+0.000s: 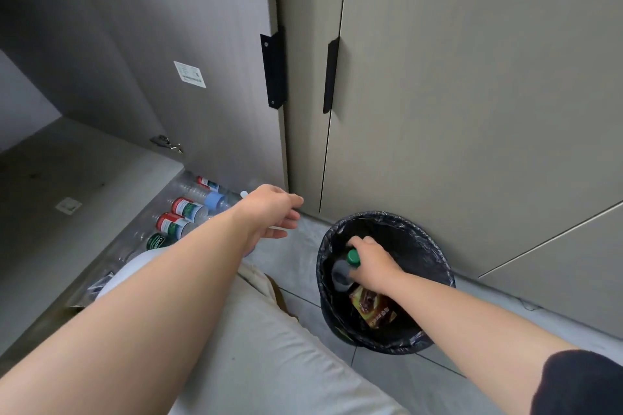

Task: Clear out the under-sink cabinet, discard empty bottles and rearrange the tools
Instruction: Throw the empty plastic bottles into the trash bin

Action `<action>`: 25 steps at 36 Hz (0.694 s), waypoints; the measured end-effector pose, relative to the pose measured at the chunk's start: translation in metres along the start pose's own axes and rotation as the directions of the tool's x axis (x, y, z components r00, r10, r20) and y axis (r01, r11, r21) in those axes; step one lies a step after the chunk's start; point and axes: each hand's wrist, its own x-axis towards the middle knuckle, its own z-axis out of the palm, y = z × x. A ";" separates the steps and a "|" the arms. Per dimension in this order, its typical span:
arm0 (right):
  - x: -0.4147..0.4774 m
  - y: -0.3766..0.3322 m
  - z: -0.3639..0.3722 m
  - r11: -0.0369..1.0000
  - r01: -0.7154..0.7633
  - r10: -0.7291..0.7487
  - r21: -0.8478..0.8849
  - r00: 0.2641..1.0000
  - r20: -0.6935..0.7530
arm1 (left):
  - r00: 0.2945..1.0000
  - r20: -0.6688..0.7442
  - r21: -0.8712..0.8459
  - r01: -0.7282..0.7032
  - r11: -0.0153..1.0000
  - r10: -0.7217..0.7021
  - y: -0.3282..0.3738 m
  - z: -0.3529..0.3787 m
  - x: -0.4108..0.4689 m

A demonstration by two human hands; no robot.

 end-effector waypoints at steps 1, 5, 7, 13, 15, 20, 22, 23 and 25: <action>-0.001 0.000 -0.002 1.000 0.002 -0.002 -0.001 1.000 -0.005 | 1.000 -0.002 0.019 -0.016 1.000 0.016 0.000 0.000 -0.001; -0.006 -0.005 -0.021 0.999 0.034 -0.035 -0.016 0.998 -0.053 | 0.997 -0.001 0.123 -0.079 0.989 0.080 0.000 -0.005 -0.004; -0.009 -0.015 -0.034 0.997 0.068 -0.073 -0.038 0.990 -0.121 | 0.996 0.025 0.175 -0.086 0.981 0.083 0.001 -0.018 -0.005; -0.001 -0.090 -0.069 0.933 0.357 -0.329 0.055 0.903 -0.275 | 0.994 -0.015 0.288 -0.096 0.953 0.105 -0.011 -0.115 -0.004; 0.007 -0.126 -0.072 0.885 0.459 -0.427 0.076 0.867 -0.258 | 0.987 -0.126 0.284 -0.064 0.957 0.103 -0.032 -0.153 -0.002; 0.043 -0.213 -0.062 0.800 0.595 -0.588 0.080 0.803 -0.099 | 0.968 -0.246 0.253 0.121 0.960 -0.057 -0.106 -0.234 0.001; 0.062 -0.246 -0.051 0.782 0.623 -0.622 0.032 0.783 -0.024 | 0.963 -0.240 0.231 0.182 0.956 -0.126 -0.137 -0.257 0.004; 0.073 -0.262 -0.044 0.777 0.630 -0.630 0.006 0.777 0.017 | 0.959 -0.238 0.202 0.206 0.958 -0.156 -0.153 -0.266 0.007; 0.094 -0.293 -0.027 0.779 0.626 -0.618 -0.038 0.777 0.123 | 0.948 -0.236 0.147 0.251 0.957 -0.213 -0.180 -0.281 0.013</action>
